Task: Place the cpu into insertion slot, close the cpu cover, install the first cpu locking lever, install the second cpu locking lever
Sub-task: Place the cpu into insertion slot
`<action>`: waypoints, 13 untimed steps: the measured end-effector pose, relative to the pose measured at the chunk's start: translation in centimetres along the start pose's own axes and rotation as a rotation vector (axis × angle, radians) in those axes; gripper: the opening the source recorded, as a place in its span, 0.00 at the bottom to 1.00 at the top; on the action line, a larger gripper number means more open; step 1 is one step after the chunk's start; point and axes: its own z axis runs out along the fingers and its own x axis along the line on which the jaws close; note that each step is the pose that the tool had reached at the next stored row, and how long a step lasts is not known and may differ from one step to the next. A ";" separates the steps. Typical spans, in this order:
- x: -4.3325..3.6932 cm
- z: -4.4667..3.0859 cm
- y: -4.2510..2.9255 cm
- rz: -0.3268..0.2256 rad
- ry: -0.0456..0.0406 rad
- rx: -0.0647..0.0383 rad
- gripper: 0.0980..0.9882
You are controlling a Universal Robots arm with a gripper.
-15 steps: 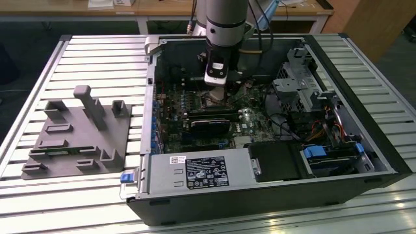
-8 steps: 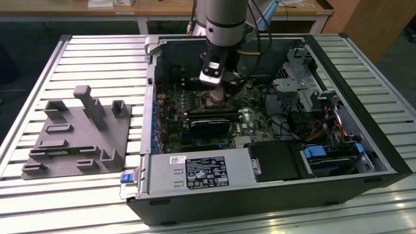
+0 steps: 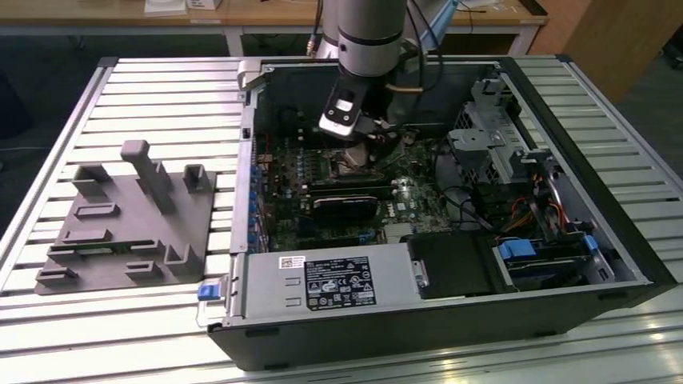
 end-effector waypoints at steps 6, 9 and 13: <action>0.01 0.07 0.00 0.119 -0.0091 0.000 0.50; 0.06 0.14 0.02 0.155 -0.0113 -0.001 0.50; 0.10 0.23 0.04 0.203 -0.0147 -0.001 0.50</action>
